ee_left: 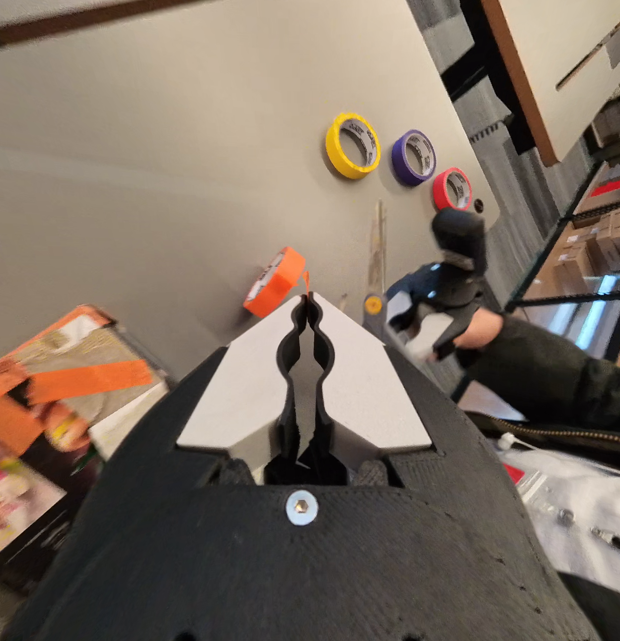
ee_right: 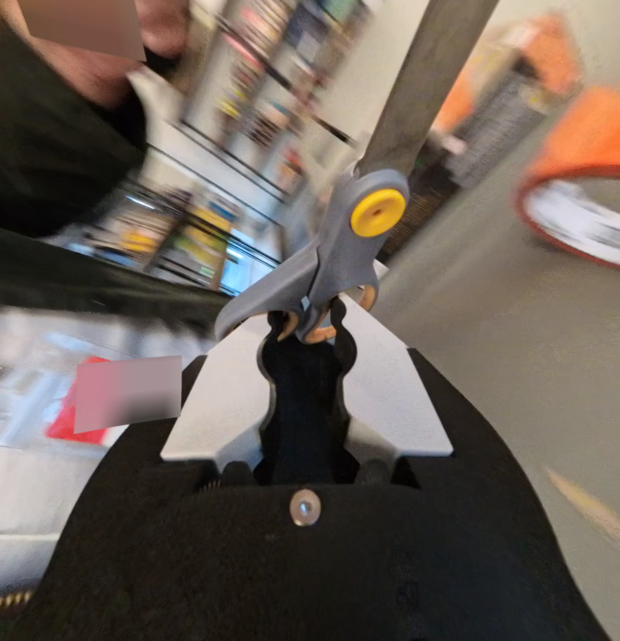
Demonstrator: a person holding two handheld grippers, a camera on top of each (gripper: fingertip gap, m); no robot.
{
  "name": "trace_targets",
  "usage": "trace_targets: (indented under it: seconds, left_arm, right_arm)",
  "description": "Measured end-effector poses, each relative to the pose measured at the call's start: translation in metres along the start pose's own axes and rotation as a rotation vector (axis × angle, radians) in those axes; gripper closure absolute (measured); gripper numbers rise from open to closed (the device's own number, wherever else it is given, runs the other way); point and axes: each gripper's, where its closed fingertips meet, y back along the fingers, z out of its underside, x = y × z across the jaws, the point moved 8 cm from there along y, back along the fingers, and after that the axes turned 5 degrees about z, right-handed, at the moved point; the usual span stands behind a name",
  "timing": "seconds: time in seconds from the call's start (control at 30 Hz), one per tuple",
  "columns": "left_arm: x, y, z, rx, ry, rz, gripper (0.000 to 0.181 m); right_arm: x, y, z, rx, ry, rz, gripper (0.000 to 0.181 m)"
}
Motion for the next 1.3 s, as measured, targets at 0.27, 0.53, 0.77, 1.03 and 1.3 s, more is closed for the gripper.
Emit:
trace_targets:
  seconds: [0.27,0.53,0.77,1.03,1.3]
  left_arm:
    - [-0.040,0.088,0.052,0.160,0.138,-0.006,0.181]
    - [-0.063,0.096,0.113,0.249,0.277,0.014,0.181]
    - [-0.070,0.101,0.144,0.236,0.318,0.043,0.181]
    - [-0.054,0.096,0.132,0.290,0.161,0.231,0.181]
    - [-0.054,0.087,0.115,0.207,-0.068,0.464,0.181]
  right_arm:
    - [0.086,0.130,0.027,-0.583,-0.120,0.848,0.156]
    - [0.111,0.143,0.022,-0.874,-0.187,1.068,0.157]
    - [0.109,0.150,0.017,-0.919,-0.212,1.088,0.138]
    - [-0.021,0.085,-0.087,-0.215,0.077,0.732,0.144]
    - [-0.101,-0.116,-0.144,0.035,0.280,-0.030,0.156]
